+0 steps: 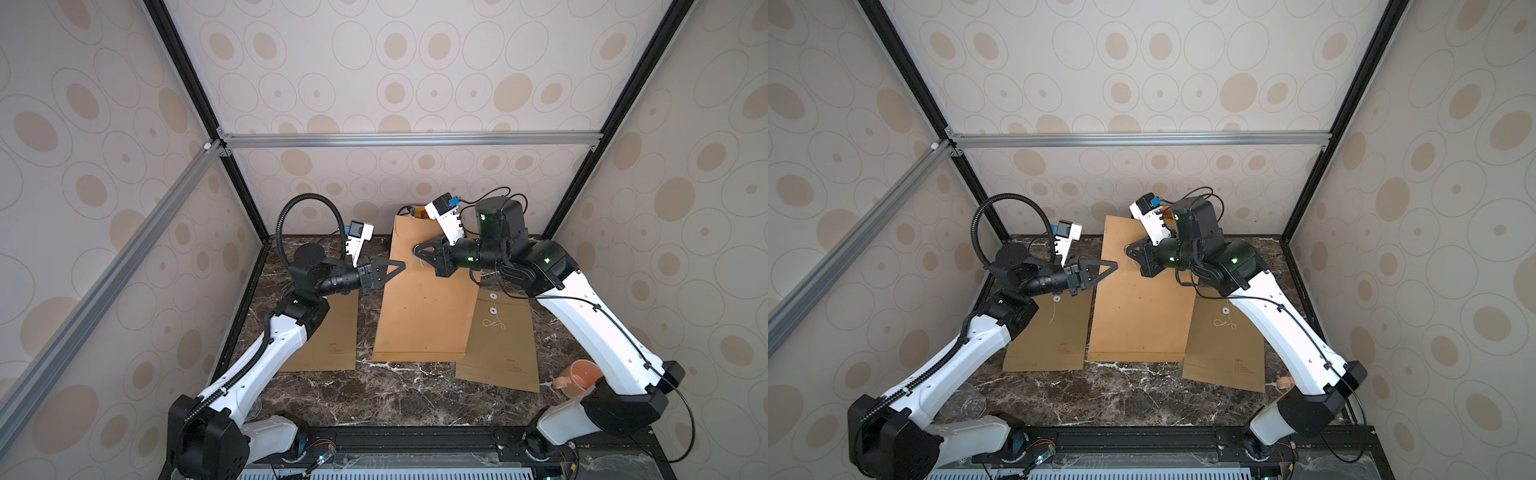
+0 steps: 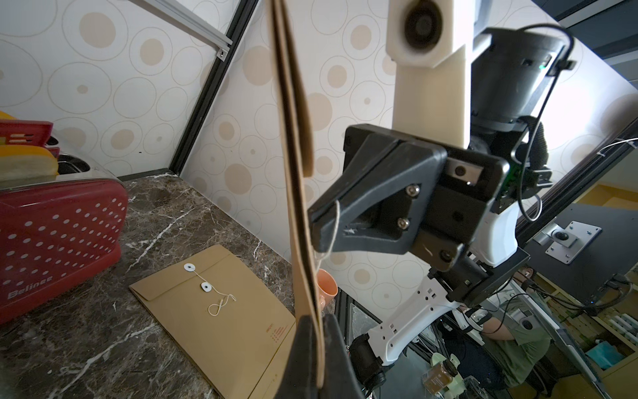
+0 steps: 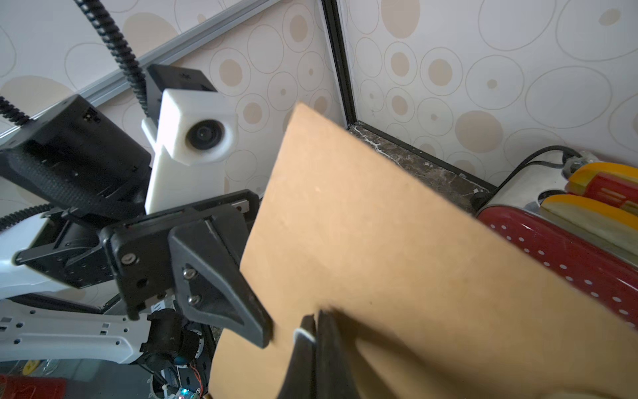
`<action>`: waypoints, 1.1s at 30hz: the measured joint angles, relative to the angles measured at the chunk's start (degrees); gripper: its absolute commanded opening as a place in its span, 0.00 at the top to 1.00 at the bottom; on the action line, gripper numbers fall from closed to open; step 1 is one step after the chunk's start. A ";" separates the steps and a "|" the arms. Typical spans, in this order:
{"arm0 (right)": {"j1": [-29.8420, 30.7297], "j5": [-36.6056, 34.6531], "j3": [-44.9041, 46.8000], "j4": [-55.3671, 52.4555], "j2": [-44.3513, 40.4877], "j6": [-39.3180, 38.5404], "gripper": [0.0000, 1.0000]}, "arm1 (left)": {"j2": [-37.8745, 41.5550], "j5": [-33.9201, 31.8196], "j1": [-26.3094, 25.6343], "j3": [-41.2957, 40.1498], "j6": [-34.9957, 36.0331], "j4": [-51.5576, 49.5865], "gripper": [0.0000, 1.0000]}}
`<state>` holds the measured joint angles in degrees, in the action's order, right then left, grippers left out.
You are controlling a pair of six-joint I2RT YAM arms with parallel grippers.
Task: Close the mouth of the file bag
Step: Close the file bag.
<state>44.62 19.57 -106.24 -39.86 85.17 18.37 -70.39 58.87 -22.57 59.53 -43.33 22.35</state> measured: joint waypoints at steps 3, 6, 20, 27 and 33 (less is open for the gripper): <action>1.05 -0.07 2.58 1.68 -1.92 1.22 1.00 | -0.02 0.07 0.00 -0.02 -0.59 0.92 1.00; 1.95 -0.09 6.16 3.93 -3.69 2.47 1.00 | -0.02 0.09 -0.02 -0.02 -1.03 1.86 1.00; 1.81 -5.44 27.41 13.77 -17.68 8.00 1.00 | -0.04 0.83 -0.07 -0.83 -4.90 7.23 1.00; 0.79 -8.83 34.84 17.22 -24.00 11.28 1.00 | -0.04 1.46 -0.11 -0.96 -5.11 7.30 1.00; 0.02 -9.90 37.00 18.99 -25.44 12.31 1.00 | -0.04 1.60 -0.11 -1.22 -5.38 7.85 1.00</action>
<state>44.64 9.67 -69.23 -20.86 59.72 30.68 -70.43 60.47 -22.68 58.30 -48.71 30.20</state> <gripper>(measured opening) 0.043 0.047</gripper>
